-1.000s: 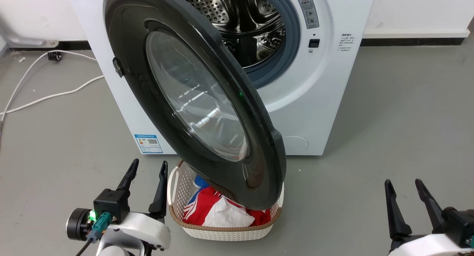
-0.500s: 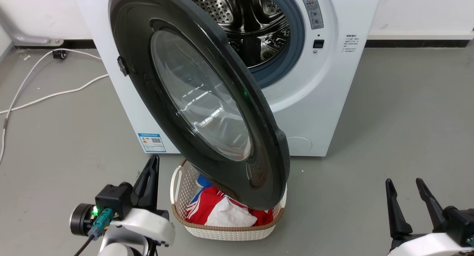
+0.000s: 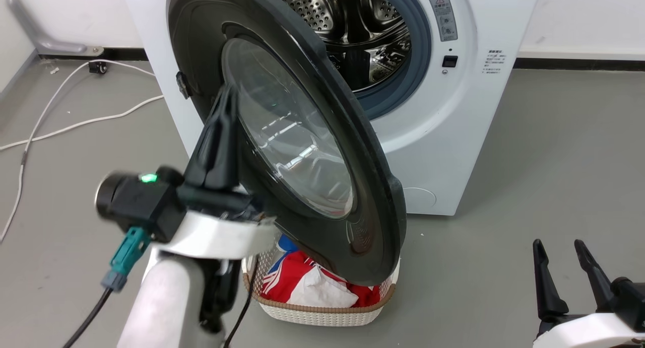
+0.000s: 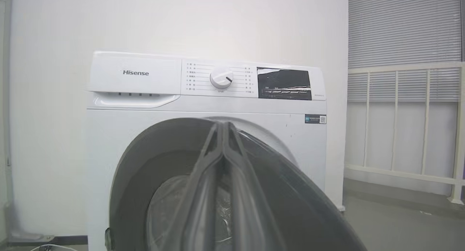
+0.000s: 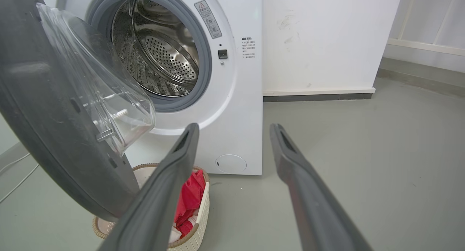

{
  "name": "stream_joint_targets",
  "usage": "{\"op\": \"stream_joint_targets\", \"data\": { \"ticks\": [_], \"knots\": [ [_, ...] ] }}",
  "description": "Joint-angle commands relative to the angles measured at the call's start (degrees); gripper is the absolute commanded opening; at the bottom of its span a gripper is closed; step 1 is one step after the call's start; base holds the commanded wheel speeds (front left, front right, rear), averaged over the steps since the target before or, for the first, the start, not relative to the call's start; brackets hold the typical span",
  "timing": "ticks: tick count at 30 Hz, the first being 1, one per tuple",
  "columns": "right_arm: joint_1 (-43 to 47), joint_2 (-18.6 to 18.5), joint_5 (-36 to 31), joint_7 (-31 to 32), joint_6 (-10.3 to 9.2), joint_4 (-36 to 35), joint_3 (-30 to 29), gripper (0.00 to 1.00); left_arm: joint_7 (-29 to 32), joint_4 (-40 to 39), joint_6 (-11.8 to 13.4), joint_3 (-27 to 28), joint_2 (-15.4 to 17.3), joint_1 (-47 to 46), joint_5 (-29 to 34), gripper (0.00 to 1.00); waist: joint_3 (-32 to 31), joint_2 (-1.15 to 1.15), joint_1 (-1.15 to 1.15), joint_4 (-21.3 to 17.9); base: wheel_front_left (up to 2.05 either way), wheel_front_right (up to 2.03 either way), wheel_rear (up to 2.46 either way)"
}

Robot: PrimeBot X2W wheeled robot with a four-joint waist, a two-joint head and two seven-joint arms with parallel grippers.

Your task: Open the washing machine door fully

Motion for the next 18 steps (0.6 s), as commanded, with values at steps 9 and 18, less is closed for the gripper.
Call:
{"op": "stream_joint_targets", "data": {
  "ticks": [9,18],
  "knots": [
    [-0.98,0.18,0.21,0.04,-0.01,0.51,-0.35,1.0,2.11,-2.95,0.14,-9.17,-1.96,-13.45,-3.14,0.0,-0.05,0.0,0.0,0.03,0.0,0.0,0.0],
    [-1.43,0.18,0.07,0.38,-0.01,0.96,-0.24,1.0,3.83,1.85,4.15,-23.27,-2.15,-21.14,-11.68,0.0,0.14,0.0,0.0,-1.32,0.0,0.0,0.0]
  ]
}}
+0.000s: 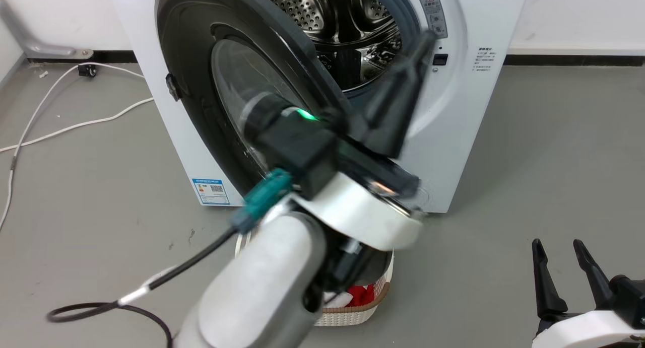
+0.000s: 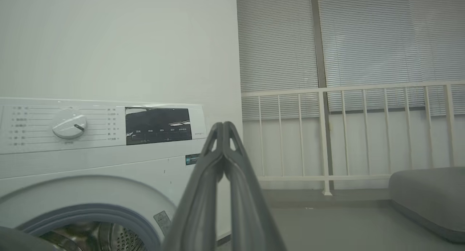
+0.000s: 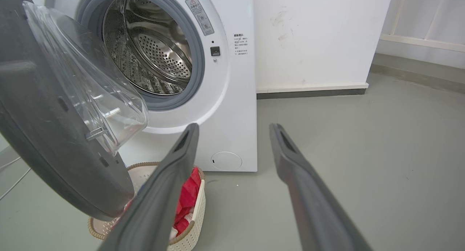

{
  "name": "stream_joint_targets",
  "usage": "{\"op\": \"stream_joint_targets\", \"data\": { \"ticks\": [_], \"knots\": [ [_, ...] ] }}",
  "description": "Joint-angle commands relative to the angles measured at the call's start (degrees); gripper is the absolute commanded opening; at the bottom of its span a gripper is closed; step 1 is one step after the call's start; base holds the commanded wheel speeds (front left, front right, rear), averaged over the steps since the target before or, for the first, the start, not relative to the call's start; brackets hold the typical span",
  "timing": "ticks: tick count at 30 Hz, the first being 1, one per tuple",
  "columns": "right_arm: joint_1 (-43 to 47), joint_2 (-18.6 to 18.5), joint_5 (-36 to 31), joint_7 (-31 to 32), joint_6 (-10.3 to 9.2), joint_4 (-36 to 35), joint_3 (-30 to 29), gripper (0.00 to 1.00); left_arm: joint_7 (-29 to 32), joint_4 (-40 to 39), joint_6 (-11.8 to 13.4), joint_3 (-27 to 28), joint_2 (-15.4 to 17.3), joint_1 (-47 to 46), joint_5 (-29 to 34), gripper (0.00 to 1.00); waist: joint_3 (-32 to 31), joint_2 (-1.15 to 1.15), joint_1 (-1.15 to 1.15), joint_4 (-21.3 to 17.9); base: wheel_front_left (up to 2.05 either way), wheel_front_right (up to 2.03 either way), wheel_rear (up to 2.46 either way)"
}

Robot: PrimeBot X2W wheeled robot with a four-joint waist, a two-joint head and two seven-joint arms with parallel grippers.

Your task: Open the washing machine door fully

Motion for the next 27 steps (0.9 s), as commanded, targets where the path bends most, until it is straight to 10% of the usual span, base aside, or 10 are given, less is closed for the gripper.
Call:
{"op": "stream_joint_targets", "data": {
  "ticks": [1,13,27],
  "knots": [
    [-0.69,0.16,0.13,-0.03,-0.01,0.16,-0.06,1.0,0.63,1.27,0.7,-2.38,-0.01,-1.0,-1.71,0.0,0.13,0.0,0.0,-0.22,0.0,0.0,0.0],
    [-1.01,0.15,1.04,-0.36,-0.01,0.71,-0.82,1.0,4.82,12.63,2.3,-16.82,0.0,0.77,-10.79,0.0,2.0,0.0,0.0,-1.26,0.0,0.0,0.0],
    [-2.66,0.15,2.1,-1.28,-0.01,2.52,-0.57,1.0,2.54,25.91,5.02,-18.64,0.01,-1.28,-15.16,0.0,3.48,0.0,0.0,-2.43,0.0,0.0,0.0]
  ]
}}
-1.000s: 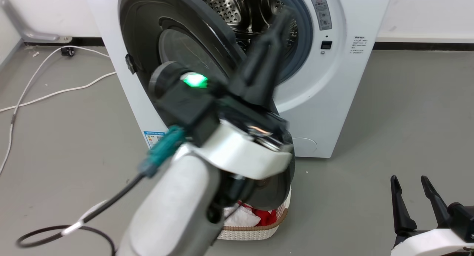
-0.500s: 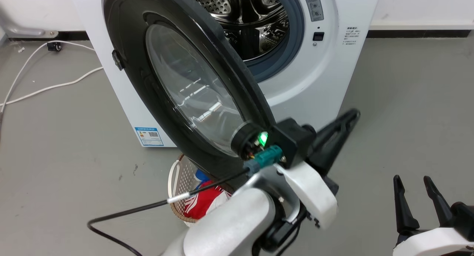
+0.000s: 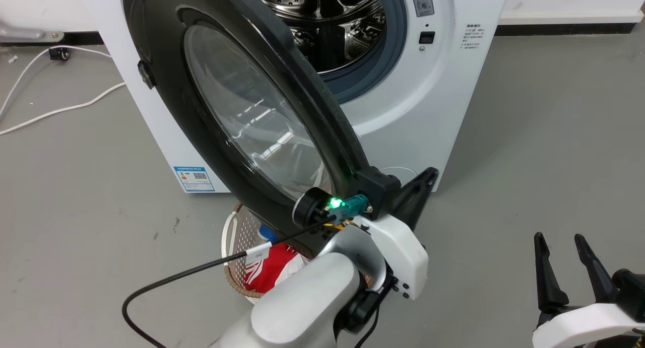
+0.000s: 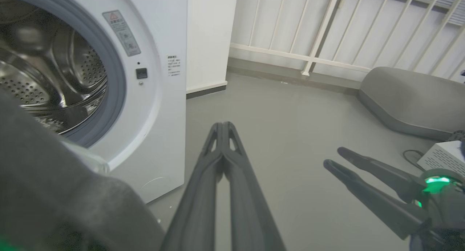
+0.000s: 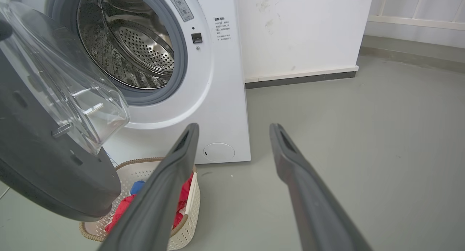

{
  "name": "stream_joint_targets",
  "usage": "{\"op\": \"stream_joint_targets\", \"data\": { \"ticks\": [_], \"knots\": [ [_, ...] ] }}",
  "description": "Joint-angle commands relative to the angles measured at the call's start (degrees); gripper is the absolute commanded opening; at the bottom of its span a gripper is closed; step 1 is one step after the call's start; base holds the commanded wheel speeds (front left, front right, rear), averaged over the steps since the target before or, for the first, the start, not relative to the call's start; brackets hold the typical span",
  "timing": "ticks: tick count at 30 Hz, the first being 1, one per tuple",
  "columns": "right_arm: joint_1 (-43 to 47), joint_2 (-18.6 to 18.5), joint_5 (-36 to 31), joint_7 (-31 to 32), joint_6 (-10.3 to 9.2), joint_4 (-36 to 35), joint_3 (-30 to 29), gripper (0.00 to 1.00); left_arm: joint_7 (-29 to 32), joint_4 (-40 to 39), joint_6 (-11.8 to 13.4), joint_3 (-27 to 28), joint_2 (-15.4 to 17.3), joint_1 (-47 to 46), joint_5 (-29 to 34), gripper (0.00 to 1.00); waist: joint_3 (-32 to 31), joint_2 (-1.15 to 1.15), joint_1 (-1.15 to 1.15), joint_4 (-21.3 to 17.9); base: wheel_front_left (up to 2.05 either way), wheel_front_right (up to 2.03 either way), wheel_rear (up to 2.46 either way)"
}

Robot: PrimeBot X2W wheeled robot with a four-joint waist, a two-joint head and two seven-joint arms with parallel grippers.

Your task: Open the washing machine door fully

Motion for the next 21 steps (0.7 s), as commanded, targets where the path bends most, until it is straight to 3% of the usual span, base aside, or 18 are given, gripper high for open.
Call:
{"op": "stream_joint_targets", "data": {
  "ticks": [1,14,21],
  "knots": [
    [-0.8,0.15,0.61,-0.34,-0.01,0.37,0.05,1.0,-0.59,1.83,0.47,0.32,0.04,-1.14,-0.49,0.0,0.09,0.0,0.0,-0.14,0.0,0.0,0.0],
    [-0.8,0.14,1.47,-0.99,-0.01,1.77,-1.17,1.0,-2.49,9.46,2.31,0.91,0.98,0.9,-4.21,0.0,-0.26,0.0,0.0,1.48,0.0,0.0,0.0],
    [-0.54,0.15,1.86,-1.13,-0.01,2.15,-1.94,1.0,-3.51,8.15,3.53,1.16,4.52,3.38,-3.93,0.0,-0.38,0.0,0.0,3.82,0.0,0.0,0.0]
  ]
}}
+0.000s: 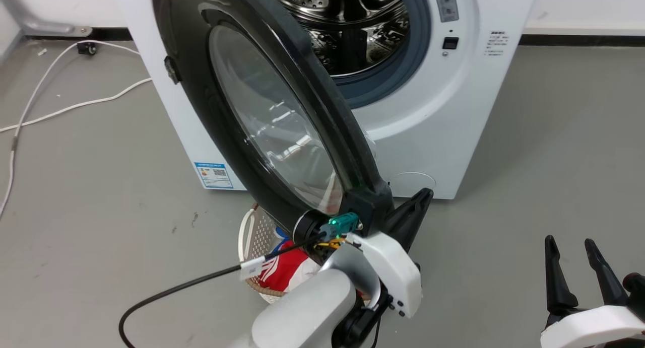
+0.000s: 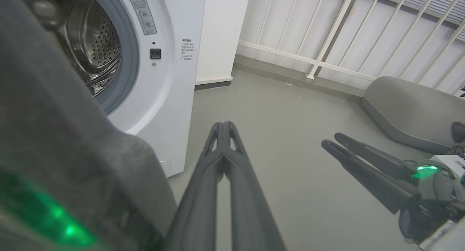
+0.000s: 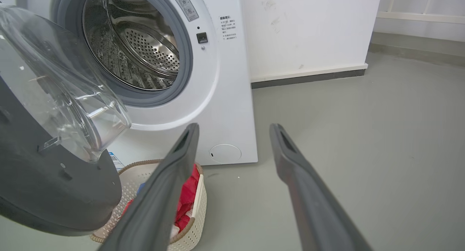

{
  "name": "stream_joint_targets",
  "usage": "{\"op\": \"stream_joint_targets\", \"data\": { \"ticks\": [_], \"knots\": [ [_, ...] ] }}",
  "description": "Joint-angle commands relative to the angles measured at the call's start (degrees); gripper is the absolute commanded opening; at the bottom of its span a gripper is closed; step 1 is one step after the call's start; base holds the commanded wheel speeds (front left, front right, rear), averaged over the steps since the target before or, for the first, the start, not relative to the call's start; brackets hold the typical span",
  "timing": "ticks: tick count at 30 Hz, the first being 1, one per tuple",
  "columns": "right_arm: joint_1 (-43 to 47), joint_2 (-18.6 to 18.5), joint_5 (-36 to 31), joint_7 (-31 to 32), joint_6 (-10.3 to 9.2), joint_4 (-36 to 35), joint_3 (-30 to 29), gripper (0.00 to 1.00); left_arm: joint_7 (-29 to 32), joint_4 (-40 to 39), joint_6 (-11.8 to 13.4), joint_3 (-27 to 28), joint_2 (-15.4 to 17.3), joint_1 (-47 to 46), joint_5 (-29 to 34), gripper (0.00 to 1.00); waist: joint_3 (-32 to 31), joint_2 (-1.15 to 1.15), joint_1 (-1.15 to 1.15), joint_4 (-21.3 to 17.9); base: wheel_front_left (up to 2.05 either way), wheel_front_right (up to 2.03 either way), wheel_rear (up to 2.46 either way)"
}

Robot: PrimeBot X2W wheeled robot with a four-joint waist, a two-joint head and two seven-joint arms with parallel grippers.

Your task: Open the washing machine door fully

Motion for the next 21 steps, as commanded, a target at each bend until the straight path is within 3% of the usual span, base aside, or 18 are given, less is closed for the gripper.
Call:
{"op": "stream_joint_targets", "data": {
  "ticks": [1,21],
  "knots": [
    [-0.38,0.14,0.34,-0.19,0.0,0.23,-0.2,1.0,0.05,1.48,2.16,1.68,5.3,1.97,0.04,0.0,-0.2,0.0,0.0,1.07,0.0,0.0,0.0],
    [1.35,0.12,-1.91,0.75,0.0,-0.26,-0.44,1.0,1.03,-20.23,9.14,1.35,15.61,12.65,1.63,0.0,-1.52,0.0,0.0,9.18,0.0,0.0,0.0]
  ]
}}
